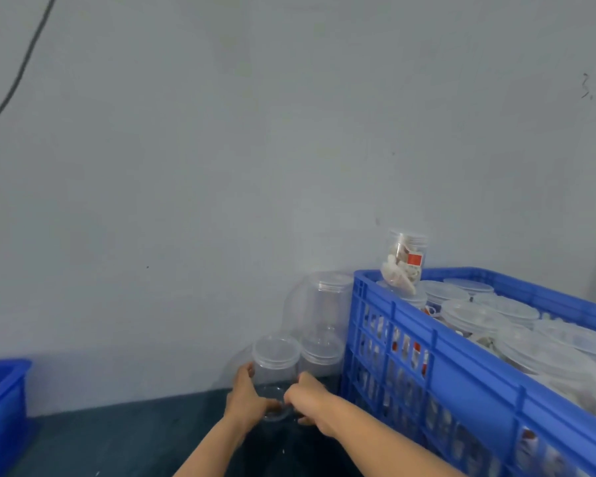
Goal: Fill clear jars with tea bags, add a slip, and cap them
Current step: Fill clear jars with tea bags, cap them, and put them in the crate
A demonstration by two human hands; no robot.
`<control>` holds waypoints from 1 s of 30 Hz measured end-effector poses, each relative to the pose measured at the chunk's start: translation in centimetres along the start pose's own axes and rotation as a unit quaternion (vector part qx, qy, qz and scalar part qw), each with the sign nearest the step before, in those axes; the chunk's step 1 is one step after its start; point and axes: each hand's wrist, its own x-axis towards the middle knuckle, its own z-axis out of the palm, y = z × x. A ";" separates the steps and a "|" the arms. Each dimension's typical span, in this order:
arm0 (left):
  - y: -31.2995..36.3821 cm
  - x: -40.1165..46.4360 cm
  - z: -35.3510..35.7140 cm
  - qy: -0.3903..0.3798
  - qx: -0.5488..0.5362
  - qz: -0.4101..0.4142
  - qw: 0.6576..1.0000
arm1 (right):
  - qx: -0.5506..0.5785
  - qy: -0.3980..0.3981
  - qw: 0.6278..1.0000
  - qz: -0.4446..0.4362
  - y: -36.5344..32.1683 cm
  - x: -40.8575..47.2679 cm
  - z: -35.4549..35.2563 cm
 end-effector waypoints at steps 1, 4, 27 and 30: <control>-0.1 0.1 0.2 0.001 -0.003 0.003 1.000 | -0.004 0.001 1.000 0.001 0.1 0.2 0.0; -0.3 0.2 0.7 0.002 -0.036 0.007 0.999 | -0.006 0.001 1.000 -0.001 0.2 0.1 0.2; 3.7 -20.0 -9.9 0.103 -0.099 0.136 0.980 | 0.103 -0.071 0.981 -0.148 -4.9 -16.3 2.2; 1.4 -23.7 -9.9 0.087 -0.008 0.106 0.991 | 0.201 -0.083 0.964 -0.150 -3.5 -17.6 3.5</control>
